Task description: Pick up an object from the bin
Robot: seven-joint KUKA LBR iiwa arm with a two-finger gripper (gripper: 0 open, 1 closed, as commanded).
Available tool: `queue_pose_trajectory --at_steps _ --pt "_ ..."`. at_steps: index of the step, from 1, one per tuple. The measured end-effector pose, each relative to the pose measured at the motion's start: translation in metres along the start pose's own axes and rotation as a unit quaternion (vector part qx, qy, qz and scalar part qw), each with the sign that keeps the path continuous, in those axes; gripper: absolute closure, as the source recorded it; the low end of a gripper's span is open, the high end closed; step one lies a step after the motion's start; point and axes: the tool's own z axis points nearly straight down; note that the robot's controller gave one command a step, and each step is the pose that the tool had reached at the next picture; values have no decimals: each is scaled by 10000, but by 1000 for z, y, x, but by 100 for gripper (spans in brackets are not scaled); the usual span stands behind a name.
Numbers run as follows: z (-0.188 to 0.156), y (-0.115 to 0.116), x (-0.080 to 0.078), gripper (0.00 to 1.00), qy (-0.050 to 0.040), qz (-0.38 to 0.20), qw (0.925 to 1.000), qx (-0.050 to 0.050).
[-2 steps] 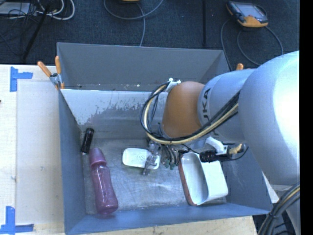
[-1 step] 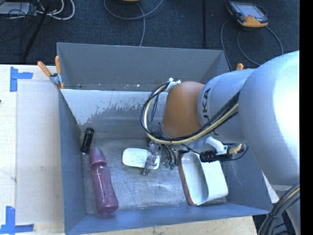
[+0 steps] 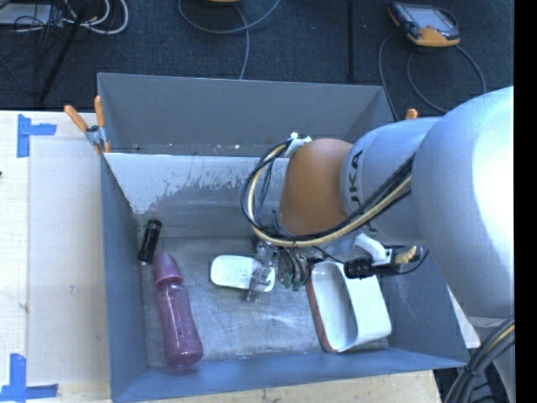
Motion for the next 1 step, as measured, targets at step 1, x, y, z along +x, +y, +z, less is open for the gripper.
queue_pose_trajectory --at_steps 1 --pt "-11 -1 1 100 35 -2 10000 15"
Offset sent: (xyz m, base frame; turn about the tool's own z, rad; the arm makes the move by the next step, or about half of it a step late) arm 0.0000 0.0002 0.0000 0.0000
